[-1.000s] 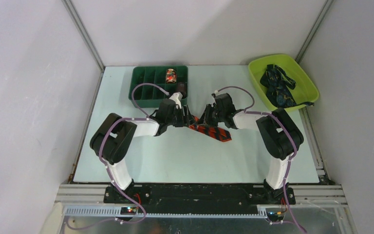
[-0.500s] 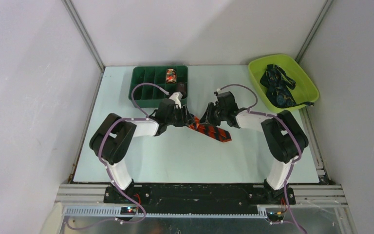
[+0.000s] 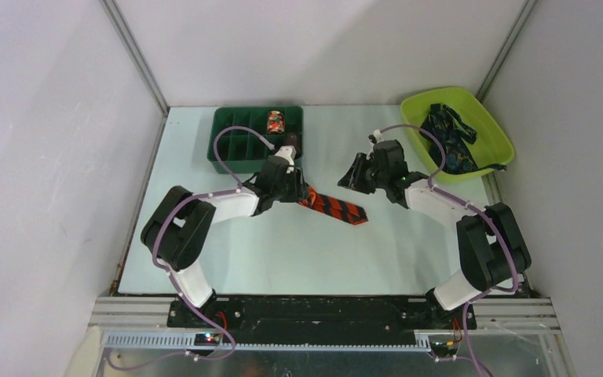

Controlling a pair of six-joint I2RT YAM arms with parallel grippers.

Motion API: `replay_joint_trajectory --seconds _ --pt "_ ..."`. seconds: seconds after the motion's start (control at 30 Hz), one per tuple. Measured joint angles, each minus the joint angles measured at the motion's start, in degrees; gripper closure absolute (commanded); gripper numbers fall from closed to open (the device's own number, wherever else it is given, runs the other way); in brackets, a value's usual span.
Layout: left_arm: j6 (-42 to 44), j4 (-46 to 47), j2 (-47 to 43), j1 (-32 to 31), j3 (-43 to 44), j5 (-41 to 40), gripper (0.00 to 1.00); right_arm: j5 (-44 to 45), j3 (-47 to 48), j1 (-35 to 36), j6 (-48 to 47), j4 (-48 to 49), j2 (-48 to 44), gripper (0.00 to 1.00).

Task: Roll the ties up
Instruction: Roll the tie at the center of the board.

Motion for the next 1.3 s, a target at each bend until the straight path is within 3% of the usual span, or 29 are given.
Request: replay_joint_trajectory --seconds 0.7,1.3 --pt "6.27 -14.03 -0.39 -8.76 7.08 -26.6 0.46 0.04 -2.93 -1.25 -0.17 -1.36 -0.09 0.69" --pt "11.85 -24.09 8.79 -14.62 17.73 -44.65 0.44 0.0 -4.5 -2.14 -0.37 -1.38 -0.7 0.69"
